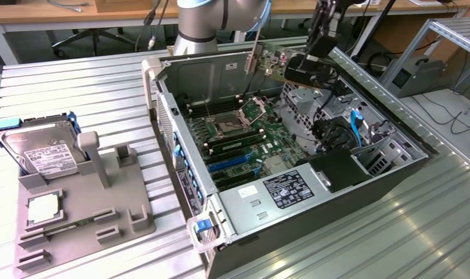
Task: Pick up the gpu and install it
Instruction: 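Insert the gpu into the slot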
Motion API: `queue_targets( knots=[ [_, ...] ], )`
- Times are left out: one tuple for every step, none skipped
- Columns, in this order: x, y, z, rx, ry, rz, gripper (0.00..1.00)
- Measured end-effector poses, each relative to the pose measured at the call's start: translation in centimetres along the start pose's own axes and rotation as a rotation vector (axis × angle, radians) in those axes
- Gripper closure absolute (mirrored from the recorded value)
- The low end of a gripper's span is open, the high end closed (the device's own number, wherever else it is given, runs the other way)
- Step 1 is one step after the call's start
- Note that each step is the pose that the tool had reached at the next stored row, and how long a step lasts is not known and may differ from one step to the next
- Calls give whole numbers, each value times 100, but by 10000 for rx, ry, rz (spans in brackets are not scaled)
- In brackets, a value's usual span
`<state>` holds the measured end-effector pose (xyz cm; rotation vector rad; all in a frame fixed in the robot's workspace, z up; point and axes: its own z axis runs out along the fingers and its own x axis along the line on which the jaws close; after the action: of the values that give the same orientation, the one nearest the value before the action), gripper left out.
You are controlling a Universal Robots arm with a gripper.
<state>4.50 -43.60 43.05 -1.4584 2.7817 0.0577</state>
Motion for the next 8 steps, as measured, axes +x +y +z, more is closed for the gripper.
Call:
queue_targets(
  knots=[
    [0, 0, 1, -1, 10, -201, 73],
    [0, 0, 1, -2, 18, -360, 73],
    [0, 0, 2, -4, 25, -516, 73],
    [0, 0, 3, -6, 31, -684, 73],
    [0, 0, 4, -8, 41, -903, 73],
    [-1, 0, 4, -9, 46, -1027, 73],
    [-1, 0, 5, -11, 55, -1232, 73],
    [-1, 0, 6, -13, 60, -1375, 73]
  ],
)
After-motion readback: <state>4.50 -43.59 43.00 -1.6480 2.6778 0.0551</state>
